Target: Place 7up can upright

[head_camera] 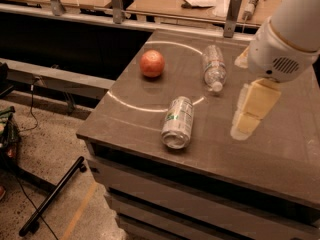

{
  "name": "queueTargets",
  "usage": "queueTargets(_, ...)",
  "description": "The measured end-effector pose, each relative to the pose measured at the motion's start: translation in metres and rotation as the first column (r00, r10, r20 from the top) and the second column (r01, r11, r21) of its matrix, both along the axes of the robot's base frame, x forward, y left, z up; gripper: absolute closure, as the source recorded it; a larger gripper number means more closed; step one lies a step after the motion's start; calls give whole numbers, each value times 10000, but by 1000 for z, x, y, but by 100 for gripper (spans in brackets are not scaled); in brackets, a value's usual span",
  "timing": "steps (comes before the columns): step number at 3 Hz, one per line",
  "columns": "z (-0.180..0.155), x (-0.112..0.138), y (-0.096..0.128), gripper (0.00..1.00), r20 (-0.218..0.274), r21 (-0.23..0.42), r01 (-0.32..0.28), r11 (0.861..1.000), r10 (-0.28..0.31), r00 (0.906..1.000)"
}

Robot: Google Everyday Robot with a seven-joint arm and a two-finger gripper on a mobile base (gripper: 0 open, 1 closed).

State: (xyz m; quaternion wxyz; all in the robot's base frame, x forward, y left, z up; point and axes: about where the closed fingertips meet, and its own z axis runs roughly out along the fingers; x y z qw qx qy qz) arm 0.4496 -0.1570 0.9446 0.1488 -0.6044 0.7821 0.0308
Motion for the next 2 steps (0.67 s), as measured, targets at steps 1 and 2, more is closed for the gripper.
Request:
queueTargets(1, -13, 6, 39, 0, -381, 571, -299, 9979, 321, 9988)
queueTargets(2, -31, 13, 78, 0, -838, 738, -367, 9966, 429, 9956)
